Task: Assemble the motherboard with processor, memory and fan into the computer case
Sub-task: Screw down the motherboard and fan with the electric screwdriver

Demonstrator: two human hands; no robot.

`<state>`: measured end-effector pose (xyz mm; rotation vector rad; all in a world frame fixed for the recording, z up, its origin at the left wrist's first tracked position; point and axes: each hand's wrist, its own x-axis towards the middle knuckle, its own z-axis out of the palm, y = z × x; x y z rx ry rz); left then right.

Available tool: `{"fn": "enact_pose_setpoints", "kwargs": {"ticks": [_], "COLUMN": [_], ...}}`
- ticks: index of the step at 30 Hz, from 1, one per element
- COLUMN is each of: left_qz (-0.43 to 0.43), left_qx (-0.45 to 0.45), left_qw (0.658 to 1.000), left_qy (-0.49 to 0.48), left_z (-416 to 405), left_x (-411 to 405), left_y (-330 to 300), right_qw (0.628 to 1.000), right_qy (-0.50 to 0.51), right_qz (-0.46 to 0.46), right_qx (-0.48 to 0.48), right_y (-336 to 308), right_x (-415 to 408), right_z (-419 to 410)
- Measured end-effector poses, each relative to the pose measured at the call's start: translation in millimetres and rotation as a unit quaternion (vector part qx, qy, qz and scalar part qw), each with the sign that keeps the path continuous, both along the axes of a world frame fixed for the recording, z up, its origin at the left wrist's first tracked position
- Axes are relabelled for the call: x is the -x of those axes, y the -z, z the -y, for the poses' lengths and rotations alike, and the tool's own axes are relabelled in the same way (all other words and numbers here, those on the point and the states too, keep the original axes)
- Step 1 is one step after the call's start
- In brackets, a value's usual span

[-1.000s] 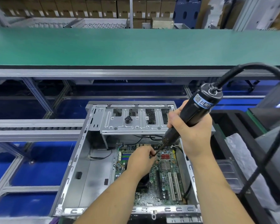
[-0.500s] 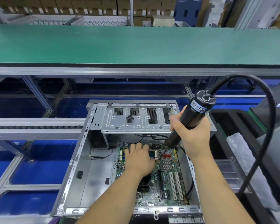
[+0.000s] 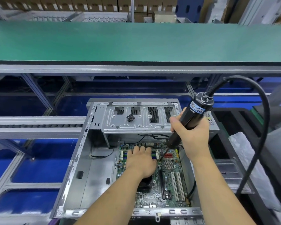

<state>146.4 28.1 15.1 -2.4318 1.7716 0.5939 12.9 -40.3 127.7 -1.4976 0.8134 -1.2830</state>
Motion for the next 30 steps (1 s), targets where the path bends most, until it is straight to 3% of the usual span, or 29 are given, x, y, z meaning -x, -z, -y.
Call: {"fn": "enact_pose_setpoints", "kwargs": {"ticks": [19,30], "left_qz": [-0.042,-0.011], "left_qx": [-0.012,-0.018], "left_qw": [0.999,1.0], "left_qy": [-0.012,-0.001], "left_z": [0.0,-2.2], "left_x": [-0.8,3.3], "left_y": [-7.0,-6.6], "right_qw": [1.0,0.999], "right_qy": [-0.01,-0.034], "right_qz": [-0.012,-0.025], "right_qx": [0.008,0.012], "right_y": [8.0,7.9], "right_x": [-6.4,-4.6], "right_z": [-2.5,-1.7]}}
